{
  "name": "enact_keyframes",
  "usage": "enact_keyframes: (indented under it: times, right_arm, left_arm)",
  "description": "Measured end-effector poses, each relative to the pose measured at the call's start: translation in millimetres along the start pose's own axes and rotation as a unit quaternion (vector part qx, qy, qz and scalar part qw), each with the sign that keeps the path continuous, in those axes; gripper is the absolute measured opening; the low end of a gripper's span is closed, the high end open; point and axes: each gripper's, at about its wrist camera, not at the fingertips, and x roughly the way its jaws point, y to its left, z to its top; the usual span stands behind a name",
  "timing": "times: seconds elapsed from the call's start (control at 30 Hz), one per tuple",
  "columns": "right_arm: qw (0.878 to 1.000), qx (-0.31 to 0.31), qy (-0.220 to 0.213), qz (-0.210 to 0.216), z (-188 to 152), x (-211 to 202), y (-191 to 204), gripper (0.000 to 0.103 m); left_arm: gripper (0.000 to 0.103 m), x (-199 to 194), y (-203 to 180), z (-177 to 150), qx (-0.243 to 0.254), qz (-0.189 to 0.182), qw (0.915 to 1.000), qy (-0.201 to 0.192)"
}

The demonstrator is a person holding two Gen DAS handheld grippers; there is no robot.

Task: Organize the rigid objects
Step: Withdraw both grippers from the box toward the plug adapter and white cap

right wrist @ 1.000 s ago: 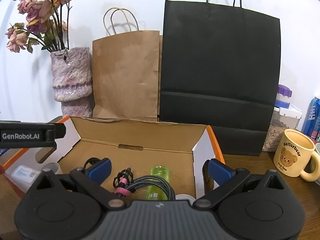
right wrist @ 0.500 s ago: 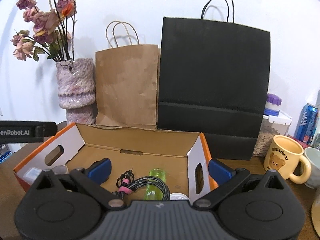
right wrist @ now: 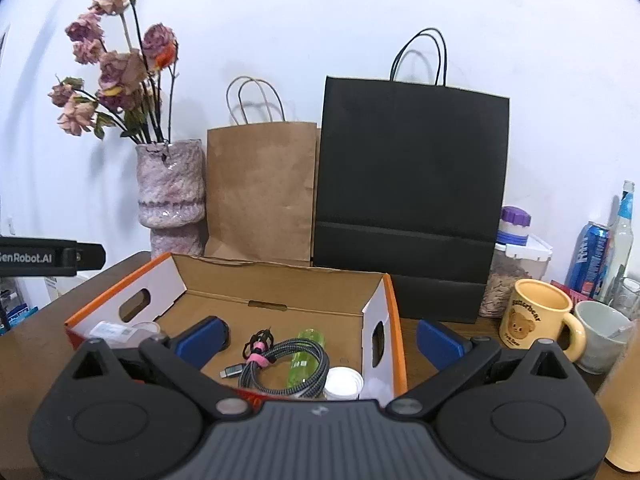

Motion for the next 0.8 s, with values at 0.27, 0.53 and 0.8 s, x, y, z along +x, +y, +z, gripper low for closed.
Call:
enact_keyframes:
  times: [0.27, 0.53, 0.8]
  right_arm:
    - [1.0, -0.005, -0.013, 0.006, -8.9, -40.4, 1.4, 0.103]
    - [1.0, -0.004, -0.013, 0.014, -22.4, -74.9, 4.5, 0.103]
    - [1.0, -0.006, -0.002, 0.011, -49.1, -105.2, 6.4, 0.103]
  left_arm:
    - [0.103, -33.0, 6.0, -10.5, 0.001, -0.004, 1.0, 0.0]
    - [0.103, -62.8, 7.8, -26.9, 0.011, -0.01, 0.9998, 0.01]
    - [0.103, -89.5, 10.9, -53.5, 0.024, -0.022, 0.9992, 0.021]
